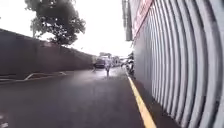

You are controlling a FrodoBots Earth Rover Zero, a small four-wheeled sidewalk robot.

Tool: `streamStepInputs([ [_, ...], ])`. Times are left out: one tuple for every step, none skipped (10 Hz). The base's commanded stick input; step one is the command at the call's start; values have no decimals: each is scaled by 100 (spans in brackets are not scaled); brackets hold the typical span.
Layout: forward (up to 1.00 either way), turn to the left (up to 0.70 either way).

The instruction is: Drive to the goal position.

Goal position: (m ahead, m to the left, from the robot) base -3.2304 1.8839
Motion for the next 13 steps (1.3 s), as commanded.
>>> streamStepInputs([
  [32,0],
  [32,0],
  [32,0],
  [31,-45],
  [32,-73],
  [32,-60],
  [31,-28],
  [31,0],
  [32,0],
  [32,0],
  [32,0],
  [32,0],
  [32,0],
])
